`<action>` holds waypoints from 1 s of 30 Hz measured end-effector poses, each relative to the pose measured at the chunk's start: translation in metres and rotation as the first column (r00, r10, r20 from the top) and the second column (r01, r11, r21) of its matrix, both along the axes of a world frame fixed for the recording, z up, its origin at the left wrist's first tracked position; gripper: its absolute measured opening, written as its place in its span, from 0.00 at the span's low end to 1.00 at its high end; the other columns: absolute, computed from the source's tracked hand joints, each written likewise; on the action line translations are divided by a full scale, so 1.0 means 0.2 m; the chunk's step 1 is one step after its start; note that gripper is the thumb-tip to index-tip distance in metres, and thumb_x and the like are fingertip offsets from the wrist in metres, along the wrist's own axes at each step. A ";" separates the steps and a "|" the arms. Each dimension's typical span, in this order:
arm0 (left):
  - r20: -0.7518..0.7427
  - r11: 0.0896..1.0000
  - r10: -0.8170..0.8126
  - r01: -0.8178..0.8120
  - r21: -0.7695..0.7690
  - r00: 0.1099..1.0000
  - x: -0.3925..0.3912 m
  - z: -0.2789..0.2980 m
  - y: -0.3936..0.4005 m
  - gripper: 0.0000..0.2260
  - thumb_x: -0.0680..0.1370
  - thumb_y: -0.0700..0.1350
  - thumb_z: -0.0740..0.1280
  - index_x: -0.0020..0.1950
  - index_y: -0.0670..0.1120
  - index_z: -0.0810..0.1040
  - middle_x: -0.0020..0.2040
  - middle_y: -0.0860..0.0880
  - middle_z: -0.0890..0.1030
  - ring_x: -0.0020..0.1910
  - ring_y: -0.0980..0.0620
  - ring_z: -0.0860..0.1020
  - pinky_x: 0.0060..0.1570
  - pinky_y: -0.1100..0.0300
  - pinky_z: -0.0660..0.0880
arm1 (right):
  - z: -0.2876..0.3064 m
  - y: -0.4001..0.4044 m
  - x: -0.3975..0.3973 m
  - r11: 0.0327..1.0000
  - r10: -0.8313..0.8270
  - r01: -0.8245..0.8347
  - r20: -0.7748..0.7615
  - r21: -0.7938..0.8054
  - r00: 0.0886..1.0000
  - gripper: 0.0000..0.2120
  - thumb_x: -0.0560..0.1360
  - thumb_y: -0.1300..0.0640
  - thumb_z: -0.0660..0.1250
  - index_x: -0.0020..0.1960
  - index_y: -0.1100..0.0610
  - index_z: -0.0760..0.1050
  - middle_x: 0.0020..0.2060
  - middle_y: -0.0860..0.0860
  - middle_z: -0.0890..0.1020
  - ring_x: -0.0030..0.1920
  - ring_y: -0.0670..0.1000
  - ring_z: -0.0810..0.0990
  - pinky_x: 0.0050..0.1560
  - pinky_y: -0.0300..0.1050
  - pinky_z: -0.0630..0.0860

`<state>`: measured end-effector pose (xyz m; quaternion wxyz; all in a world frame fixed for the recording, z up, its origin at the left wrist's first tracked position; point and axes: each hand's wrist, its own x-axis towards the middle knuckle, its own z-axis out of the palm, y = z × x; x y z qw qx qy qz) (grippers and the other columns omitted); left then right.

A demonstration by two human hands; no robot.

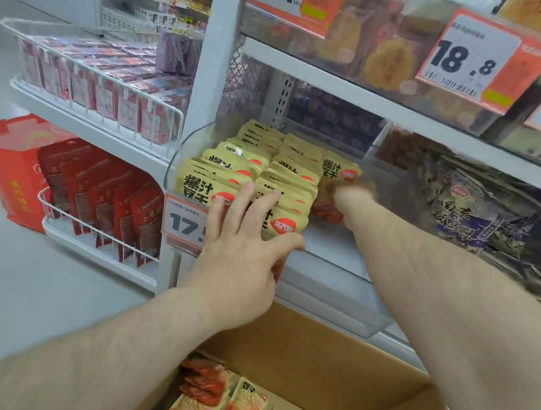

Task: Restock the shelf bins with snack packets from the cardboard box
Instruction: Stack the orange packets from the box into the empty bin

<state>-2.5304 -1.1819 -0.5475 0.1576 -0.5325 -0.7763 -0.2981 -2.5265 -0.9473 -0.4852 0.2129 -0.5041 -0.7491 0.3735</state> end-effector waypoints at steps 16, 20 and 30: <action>-0.003 0.998 0.008 -0.008 -0.059 1.000 0.00 0.01 0.00 0.27 0.65 0.44 0.65 0.62 0.63 0.67 0.77 0.45 0.55 0.78 0.41 0.44 0.73 0.44 0.34 | -0.07 0.05 0.01 0.991 -0.015 0.004 0.078 0.133 0.997 0.10 0.81 0.62 0.56 0.49 0.59 0.76 0.43 0.56 0.78 0.47 0.55 0.78 0.51 0.46 0.76; 0.022 0.998 -0.007 0.008 -0.060 1.000 0.01 0.04 -0.03 0.27 0.67 0.42 0.66 0.63 0.63 0.72 0.79 0.44 0.54 0.78 0.44 0.41 0.73 0.44 0.29 | -0.01 0.01 0.07 0.988 -0.060 0.050 0.066 0.145 0.996 0.10 0.78 0.64 0.59 0.38 0.58 0.70 0.42 0.55 0.77 0.46 0.55 0.78 0.50 0.46 0.78; 0.126 0.975 -0.187 0.200 -0.096 0.974 0.15 0.04 -0.13 0.14 0.72 0.43 0.63 0.56 0.50 0.77 0.53 0.51 0.75 0.55 0.46 0.72 0.53 0.50 0.69 | 0.05 -0.55 0.53 0.603 0.154 -0.155 0.076 0.783 0.985 0.07 0.72 0.53 0.64 0.42 0.54 0.79 0.39 0.50 0.82 0.42 0.55 0.79 0.40 0.48 0.75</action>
